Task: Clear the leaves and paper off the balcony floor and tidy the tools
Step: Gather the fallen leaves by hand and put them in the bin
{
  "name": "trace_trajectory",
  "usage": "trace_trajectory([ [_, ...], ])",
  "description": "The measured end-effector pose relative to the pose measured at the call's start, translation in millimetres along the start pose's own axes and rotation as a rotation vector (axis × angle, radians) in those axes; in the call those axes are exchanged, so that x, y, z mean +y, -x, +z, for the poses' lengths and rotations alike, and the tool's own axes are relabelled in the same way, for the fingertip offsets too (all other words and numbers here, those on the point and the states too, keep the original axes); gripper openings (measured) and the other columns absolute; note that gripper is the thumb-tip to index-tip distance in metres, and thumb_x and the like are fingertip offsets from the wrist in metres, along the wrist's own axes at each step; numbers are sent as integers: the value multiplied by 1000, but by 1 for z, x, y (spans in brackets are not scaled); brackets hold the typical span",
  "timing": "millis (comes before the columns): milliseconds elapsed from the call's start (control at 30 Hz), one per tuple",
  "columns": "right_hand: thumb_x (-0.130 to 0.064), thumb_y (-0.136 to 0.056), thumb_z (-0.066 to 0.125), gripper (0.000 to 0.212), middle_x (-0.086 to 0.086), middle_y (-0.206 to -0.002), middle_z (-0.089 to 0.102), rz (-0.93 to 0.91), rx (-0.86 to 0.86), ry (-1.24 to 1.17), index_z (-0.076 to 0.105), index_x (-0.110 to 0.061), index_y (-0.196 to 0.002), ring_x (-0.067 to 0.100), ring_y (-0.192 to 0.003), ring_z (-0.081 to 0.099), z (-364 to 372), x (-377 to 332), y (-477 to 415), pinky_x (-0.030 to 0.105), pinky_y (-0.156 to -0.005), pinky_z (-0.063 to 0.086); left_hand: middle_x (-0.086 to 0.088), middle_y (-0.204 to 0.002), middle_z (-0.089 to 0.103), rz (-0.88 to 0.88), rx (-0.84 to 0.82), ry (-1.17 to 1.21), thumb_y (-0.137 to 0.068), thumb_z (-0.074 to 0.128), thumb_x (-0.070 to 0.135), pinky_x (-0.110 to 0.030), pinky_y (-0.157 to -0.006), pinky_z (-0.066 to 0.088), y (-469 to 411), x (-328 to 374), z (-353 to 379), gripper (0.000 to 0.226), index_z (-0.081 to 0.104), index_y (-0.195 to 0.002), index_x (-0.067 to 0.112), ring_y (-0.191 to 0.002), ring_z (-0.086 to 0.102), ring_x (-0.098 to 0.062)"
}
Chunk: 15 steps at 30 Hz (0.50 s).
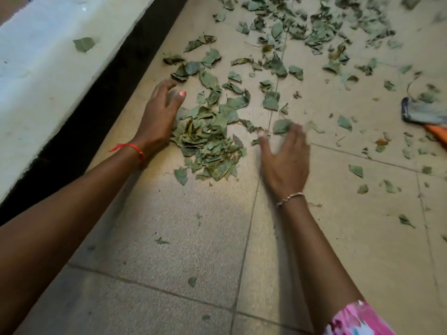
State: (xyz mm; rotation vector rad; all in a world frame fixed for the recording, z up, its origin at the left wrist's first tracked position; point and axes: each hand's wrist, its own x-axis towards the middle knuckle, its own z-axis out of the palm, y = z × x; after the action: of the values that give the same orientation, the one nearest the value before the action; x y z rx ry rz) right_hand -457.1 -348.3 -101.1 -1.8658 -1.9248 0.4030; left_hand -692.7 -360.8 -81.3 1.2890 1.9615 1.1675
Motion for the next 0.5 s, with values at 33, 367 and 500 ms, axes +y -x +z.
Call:
trace_trajectory([
  [33, -61, -93, 31, 76, 8, -157, 17, -89, -43, -20, 18, -12, -149, 20, -145, 13, 4, -10, 3, 39, -119, 11, -1, -151, 32, -4, 20, -4, -100, 36, 37, -23, -104, 28, -3, 1, 1, 46, 35, -142, 17, -135, 33, -12],
  [367, -54, -96, 31, 62, 7, -156, 19, -176, -72, -152, 30, -16, -145, 21, -145, 12, 19, -33, -89, 43, -118, 15, -4, -154, 28, 6, 84, -86, -87, 47, 46, -39, -117, 25, -12, -10, 3, 69, 31, -146, 13, -142, 27, -17],
  [500, -54, -93, 30, 56, 5, -135, 50, -332, -191, -185, 48, -16, -130, 20, -125, 45, 28, -43, -89, 46, -105, 39, -3, -154, 27, 37, 66, -137, -83, 45, 49, -24, -112, 17, -12, -10, 2, 72, 32, -146, 14, -142, 23, -15],
])
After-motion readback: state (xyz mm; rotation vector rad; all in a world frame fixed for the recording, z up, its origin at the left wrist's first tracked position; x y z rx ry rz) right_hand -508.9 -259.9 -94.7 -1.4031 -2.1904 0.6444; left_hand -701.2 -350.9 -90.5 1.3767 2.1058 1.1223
